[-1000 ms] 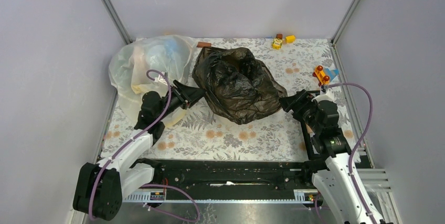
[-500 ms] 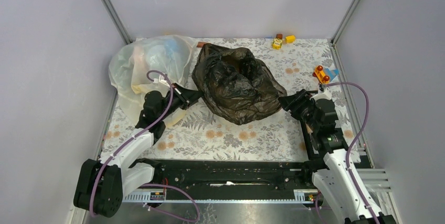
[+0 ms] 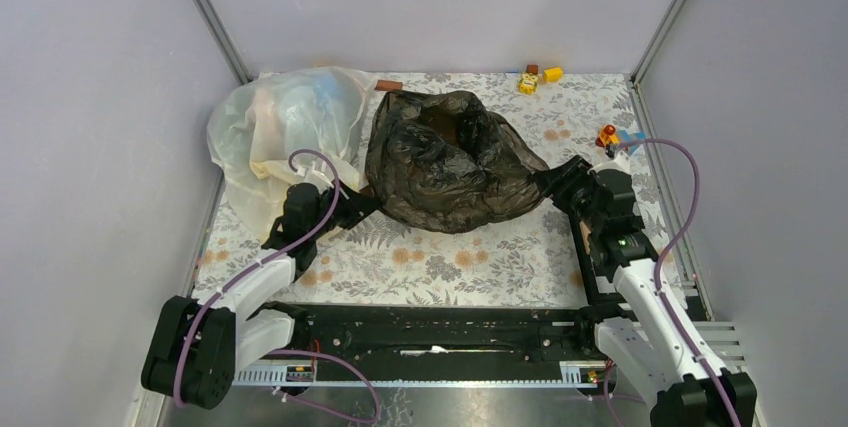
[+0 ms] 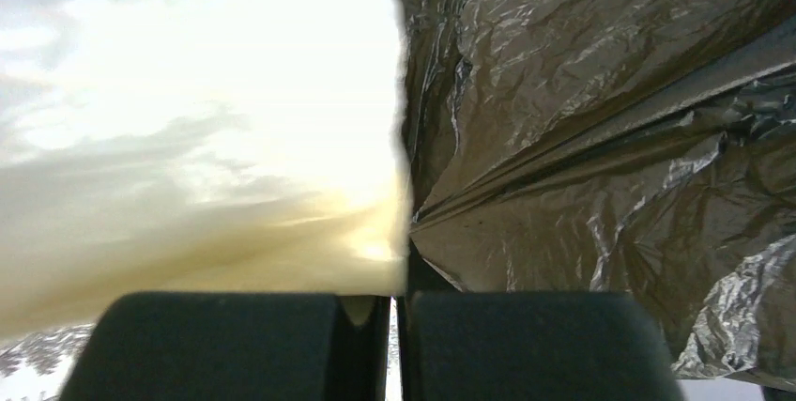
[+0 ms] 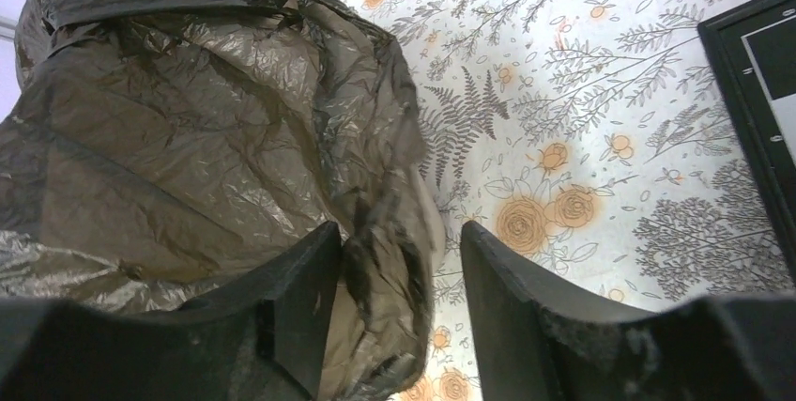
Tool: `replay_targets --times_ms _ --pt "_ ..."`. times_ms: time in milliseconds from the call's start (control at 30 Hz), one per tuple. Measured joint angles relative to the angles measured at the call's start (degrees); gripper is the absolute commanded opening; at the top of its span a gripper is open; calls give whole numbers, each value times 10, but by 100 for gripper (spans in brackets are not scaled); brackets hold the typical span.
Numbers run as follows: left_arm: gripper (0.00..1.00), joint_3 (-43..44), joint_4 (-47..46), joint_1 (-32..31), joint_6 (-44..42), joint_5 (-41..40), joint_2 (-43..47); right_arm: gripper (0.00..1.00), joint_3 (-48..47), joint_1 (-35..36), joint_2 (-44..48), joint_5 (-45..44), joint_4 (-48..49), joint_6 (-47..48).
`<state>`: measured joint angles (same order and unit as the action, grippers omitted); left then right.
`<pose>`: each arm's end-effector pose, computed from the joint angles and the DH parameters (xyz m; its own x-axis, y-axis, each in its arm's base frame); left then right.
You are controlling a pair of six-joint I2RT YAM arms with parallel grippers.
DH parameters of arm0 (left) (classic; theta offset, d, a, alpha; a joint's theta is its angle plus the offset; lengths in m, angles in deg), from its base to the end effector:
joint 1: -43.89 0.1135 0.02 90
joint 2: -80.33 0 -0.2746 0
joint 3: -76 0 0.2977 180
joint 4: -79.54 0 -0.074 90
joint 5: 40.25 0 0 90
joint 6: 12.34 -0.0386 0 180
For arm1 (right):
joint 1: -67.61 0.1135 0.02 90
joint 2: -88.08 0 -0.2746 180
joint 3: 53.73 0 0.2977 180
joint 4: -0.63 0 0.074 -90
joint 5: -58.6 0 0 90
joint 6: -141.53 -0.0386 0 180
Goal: Put the trash bags into the trash bin
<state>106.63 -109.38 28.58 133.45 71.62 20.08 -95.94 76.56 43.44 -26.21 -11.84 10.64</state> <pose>0.2328 -0.0786 0.1660 -0.6723 -0.6117 -0.4170 0.0448 0.5287 -0.8476 0.2274 0.0393 0.2649 -0.3500 0.6048 -0.7153 -0.0161 0.7596 0.6502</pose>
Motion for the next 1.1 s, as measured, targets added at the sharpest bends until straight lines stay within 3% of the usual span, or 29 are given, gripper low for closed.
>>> replay_targets --times_ms 133,233,467,800,1100 --pt "0 0 23 0 -28 -18 0 13 0 0 -30 14 28 -9" --pt "0 0 39 0 -48 -32 0 0 6 0 -49 25 48 -20" --pt "0 1 44 -5 -65 -40 -21 0 49 0 -117 50 103 -32" --pt "0 19 36 -23 -79 -42 -72 2 63 0 -285 136 194 -40" --pt "0 39 62 -52 -116 -96 -104 6 60 0 -267 129 189 -26"
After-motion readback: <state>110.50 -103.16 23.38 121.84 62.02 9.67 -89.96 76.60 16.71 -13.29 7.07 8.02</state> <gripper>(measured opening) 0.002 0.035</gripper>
